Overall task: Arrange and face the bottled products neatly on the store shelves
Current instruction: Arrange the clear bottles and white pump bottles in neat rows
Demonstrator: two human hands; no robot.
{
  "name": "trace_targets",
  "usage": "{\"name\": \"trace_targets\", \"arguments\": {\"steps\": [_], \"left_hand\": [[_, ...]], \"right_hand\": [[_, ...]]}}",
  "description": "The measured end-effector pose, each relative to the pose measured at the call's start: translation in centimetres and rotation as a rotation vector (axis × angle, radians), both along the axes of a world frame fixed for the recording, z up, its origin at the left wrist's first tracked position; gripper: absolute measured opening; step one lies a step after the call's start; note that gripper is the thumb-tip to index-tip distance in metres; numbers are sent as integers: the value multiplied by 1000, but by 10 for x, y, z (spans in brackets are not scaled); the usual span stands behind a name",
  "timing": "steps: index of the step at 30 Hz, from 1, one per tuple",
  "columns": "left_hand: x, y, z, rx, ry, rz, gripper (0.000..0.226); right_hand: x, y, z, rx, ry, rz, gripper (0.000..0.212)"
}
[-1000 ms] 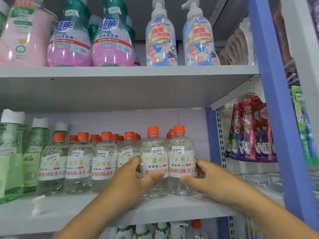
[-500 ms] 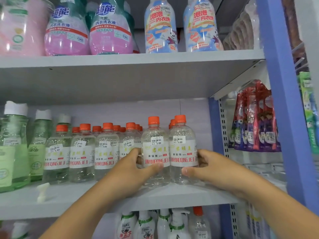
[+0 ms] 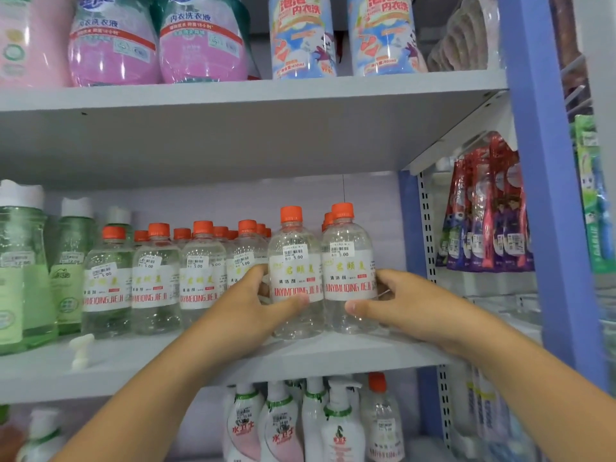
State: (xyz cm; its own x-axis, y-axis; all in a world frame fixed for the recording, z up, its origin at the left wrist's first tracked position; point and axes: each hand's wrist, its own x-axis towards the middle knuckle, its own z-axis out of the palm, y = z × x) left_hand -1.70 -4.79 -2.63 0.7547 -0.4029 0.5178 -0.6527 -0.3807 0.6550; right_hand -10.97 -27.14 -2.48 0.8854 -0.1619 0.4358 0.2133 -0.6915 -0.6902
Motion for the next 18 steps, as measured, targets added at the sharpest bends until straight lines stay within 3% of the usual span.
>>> {"name": "trace_targets", "arguments": {"steps": [3,4,6,8,10,12,14,16,18], "left_hand": [[-9,-2,1,-6,-78,45,58],[-14,0,-5,-66,-213,96,60],[-30,12,-25,-337,-589,134,40],[-42,26,-70,-583,-762,54,22],[-41,28,-132,-568,-636,-9,14],[-27,18,-194,-449,-263,10,16],[-4,15,-241,-351,85,67,34],[8,17,-263,-219,270,-17,38],[16,20,-271,-94,367,-48,30]], "right_hand": [[-1,5,-3,-115,-113,-93,44],[-6,8,-10,-163,-283,-168,46],[-28,18,-39,-197,-800,-221,33],[-46,31,-95,-187,-1069,-203,13],[-37,32,-160,-111,-916,-205,9],[-7,29,-208,145,-466,-235,22],[27,24,-237,394,-45,-188,36],[55,21,-252,490,158,-118,39],[72,23,-257,431,227,-141,41]]}}
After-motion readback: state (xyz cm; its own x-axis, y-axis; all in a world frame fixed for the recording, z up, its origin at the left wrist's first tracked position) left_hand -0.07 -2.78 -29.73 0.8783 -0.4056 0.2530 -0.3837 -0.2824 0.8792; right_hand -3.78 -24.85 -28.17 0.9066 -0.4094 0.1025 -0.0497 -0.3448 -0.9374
